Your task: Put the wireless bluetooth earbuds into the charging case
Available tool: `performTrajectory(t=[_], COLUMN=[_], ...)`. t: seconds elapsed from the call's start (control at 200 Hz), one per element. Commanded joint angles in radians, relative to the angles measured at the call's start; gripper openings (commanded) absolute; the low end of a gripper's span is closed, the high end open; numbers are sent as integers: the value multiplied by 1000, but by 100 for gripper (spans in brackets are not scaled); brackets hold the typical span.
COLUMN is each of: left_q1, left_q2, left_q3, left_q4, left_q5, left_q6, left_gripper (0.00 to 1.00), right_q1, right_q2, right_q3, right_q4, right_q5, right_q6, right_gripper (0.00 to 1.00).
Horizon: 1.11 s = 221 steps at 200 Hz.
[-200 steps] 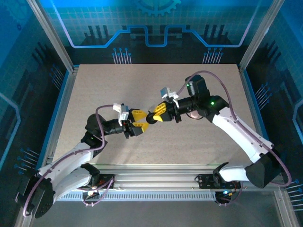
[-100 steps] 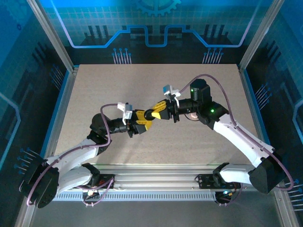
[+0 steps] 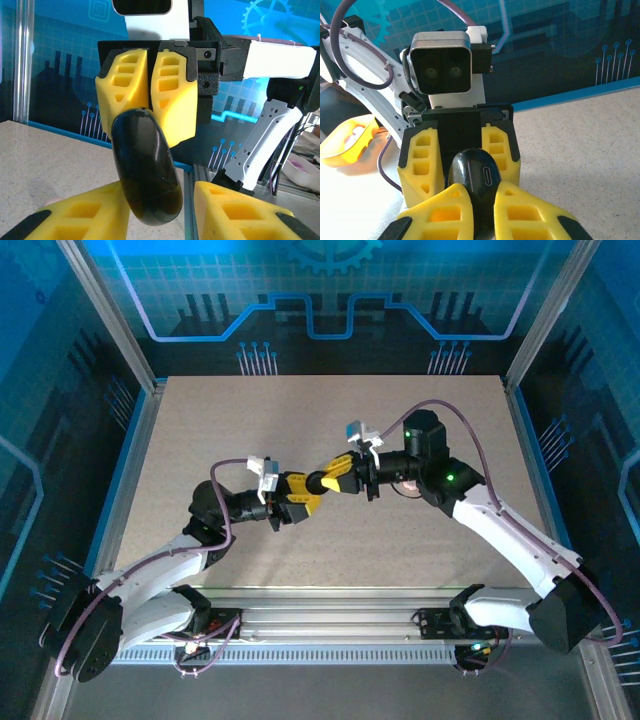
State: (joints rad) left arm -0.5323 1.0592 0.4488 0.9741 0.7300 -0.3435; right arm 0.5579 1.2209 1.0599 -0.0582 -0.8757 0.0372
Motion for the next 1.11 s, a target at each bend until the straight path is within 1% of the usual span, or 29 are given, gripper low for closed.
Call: performTrajectory(t=[0.0, 0.14, 0.26, 0.305, 0.335, 0.375, 0.45, 0.5, 0.58, 0.635, 0.685, 0.75, 0.805, 0.875, 0.935, 1.101], left_q1=[-6, -5, -6, -6, -6, -6, -6, -6, -6, -8, -8, -9, -14, -18, -20, -26], left_q2=[-18, -24, -42, -51, -61, -74, -106, -130, -165, -180, -180, -171, -159, -148, -142, -138], left_q3=[30, 31, 35, 40, 45, 52, 68, 84, 128, 174, 220, 275, 312, 349, 369, 398], left_q4=[34, 13, -39, -79, -111, -158, -285, -391, -614, -795, -944, -1113, -1221, -1319, -1370, -1442], left_q5=[8, -2, -16, -22, -23, -23, -28, -33, -56, -64, -95, -115, -148, -169, -179, -177], left_q6=[-21, -9, 12, 23, 37, 58, 118, 171, 291, 391, 469, 574, 645, 713, 756, 820], left_gripper=[32, 20, 15, 14, 13, 13, 12, 12, 12, 12, 11, 11, 11, 10, 10, 11], right_q1=[7, 8, 7, 8, 8, 7, 4, 2, 0, 5, 15, 43, 80, 144, 189, 243], right_q2=[-15, -16, -17, -18, -21, -26, -35, -40, -45, -42, -33, -17, -1, 25, 49, 115], right_q3=[-8, -8, -3, 0, 3, 12, 42, 76, 148, 208, 257, 316, 348, 369, 381, 415], right_q4=[12, 5, -30, -52, -73, -106, -197, -278, -437, -549, -641, -739, -804, -856, -881, -867], right_q5=[17, 15, 21, 28, 35, 48, 77, 104, 153, 207, 260, 348, 427, 531, 583, 573], right_q6=[-14, -16, -40, -57, -73, -99, -175, -242, -376, -469, -545, -629, -705, -785, -832, -853], right_gripper=[8, 9, 11, 17, 25, 32, 42, 46, 50, 52, 54, 57, 58, 60, 61, 61])
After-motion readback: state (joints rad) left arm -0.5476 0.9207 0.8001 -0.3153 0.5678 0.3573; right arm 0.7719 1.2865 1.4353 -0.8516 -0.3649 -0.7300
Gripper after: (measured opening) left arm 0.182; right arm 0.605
